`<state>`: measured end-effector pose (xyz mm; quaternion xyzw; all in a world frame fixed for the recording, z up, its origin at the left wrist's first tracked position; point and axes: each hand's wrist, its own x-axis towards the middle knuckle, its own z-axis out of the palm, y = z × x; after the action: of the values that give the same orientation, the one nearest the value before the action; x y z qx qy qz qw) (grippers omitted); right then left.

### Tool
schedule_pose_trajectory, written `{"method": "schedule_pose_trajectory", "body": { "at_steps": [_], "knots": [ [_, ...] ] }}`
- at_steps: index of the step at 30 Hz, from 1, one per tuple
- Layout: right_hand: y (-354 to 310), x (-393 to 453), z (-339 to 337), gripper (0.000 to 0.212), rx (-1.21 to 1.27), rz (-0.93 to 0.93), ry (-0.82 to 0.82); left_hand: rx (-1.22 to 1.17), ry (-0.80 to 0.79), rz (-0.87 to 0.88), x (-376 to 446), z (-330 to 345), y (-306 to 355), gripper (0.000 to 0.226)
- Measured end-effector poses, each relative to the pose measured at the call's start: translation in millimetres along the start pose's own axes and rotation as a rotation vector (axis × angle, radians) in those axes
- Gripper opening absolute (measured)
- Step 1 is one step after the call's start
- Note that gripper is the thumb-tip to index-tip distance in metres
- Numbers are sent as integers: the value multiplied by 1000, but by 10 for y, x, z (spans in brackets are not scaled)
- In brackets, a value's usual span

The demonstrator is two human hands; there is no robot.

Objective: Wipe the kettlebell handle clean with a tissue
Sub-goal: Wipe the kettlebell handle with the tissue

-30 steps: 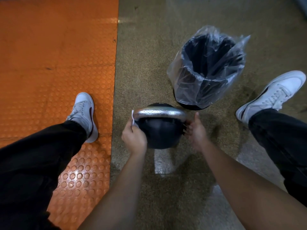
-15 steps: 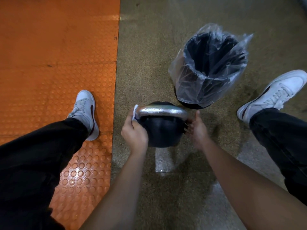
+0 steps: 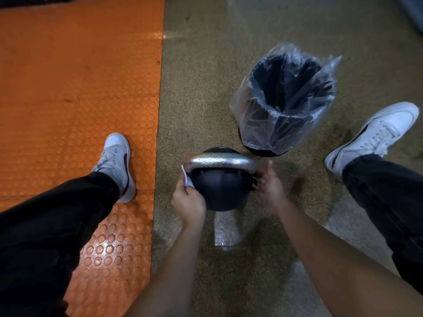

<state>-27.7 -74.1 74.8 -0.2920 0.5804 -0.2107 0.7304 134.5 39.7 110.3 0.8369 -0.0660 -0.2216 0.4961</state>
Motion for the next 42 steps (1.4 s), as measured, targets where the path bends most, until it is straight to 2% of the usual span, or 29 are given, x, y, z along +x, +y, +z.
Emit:
{"method": "schedule_pose_trajectory", "body": {
  "at_steps": [3, 8, 11, 13, 19, 22, 25, 27, 31, 37, 42],
  "knots": [
    [0, 5, -5, 75, -20, -3, 0, -3, -3, -24, 131, 42, 94, 45],
    [3, -1, -12, 74, -11, -9, 9, -24, -9, 183, 152, -19, 225, 52],
    [29, -2, -23, 73, 8, -12, -6, 13, 12, 81, 85, -5, 93, 47],
    [19, -1, -17, 73, 16, -14, -4, 55, -30, 22, 172, 10, 68, 44],
    [-4, -23, -3, 73, 23, -15, -1, 33, -47, 167, 198, -74, 189, 48],
    [14, -29, -3, 73, 31, -12, -13, 32, -15, 78, -19, -43, 55, 49],
    [8, -22, 0, 73, 37, -14, -11, 39, -87, -23, 95, 6, -8, 46],
    [3, -19, 1, 73, 40, -10, -8, 43, -115, -19, 248, -5, 74, 43],
    [8, -34, 4, 68, 21, -14, 10, 24, -60, 132, 224, -74, 132, 48],
    [0, -44, 7, 69, 6, -11, 12, 40, -60, -19, 169, 25, 6, 46],
    [25, -48, 4, 68, -1, -20, 21, -14, 12, 159, 80, 18, 154, 52]
  ]
}}
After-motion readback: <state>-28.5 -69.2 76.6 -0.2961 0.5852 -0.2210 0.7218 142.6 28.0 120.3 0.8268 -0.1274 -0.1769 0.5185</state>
